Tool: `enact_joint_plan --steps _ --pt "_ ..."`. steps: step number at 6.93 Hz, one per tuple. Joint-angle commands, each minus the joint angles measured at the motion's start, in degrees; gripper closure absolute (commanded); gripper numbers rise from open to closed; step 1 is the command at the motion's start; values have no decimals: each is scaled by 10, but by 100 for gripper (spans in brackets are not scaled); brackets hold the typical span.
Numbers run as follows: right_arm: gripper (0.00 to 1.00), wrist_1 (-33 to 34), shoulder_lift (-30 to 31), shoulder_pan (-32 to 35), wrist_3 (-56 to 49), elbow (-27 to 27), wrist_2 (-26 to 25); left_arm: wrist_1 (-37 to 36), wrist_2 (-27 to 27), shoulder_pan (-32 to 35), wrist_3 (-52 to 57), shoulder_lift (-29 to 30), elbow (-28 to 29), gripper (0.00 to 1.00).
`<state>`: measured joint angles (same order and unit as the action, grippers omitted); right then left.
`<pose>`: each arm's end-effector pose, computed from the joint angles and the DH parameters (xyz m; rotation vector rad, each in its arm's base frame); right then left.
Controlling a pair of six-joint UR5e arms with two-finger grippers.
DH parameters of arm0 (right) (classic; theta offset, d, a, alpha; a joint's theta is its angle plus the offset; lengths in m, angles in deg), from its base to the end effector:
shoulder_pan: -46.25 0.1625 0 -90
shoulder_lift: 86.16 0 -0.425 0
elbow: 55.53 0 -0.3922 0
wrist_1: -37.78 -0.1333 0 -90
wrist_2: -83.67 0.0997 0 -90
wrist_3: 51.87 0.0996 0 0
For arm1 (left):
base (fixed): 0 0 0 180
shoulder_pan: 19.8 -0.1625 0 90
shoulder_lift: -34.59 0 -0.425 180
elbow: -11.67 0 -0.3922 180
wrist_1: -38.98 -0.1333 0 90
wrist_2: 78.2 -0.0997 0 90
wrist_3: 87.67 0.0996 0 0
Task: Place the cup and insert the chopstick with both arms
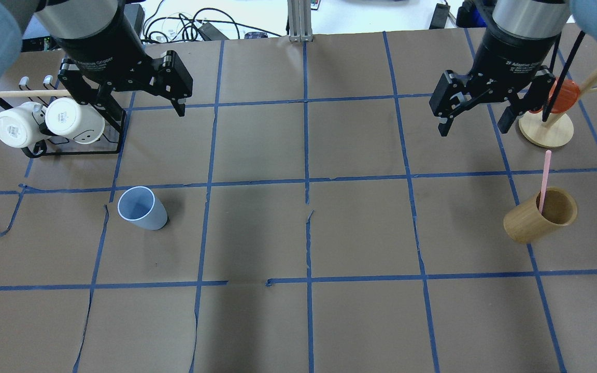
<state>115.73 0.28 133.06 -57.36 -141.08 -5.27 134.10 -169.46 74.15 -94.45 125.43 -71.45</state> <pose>0.1073 -0.5038 0.4758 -0.0593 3.0935 0.2993 -0.1651 -0.4873 0.5308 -0.0773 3.1201 -0.0282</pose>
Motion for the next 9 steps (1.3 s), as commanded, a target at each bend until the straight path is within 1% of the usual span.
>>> enact_joint_plan --steps 1,5,6,9 --pt "0 0 0 -1 -3 -6 0 0 0 0 0 0 0 0" --pt "0 -1 2 -2 -5 -10 0 3 0 1 0 -4 0 0" --pt "0 0 1 -3 -24 -10 0 3 -1 0 -1 -4 0 0" --pt "0 -1 10 -3 -30 -10 0 -5 -1 -1 -1 15 1 0"
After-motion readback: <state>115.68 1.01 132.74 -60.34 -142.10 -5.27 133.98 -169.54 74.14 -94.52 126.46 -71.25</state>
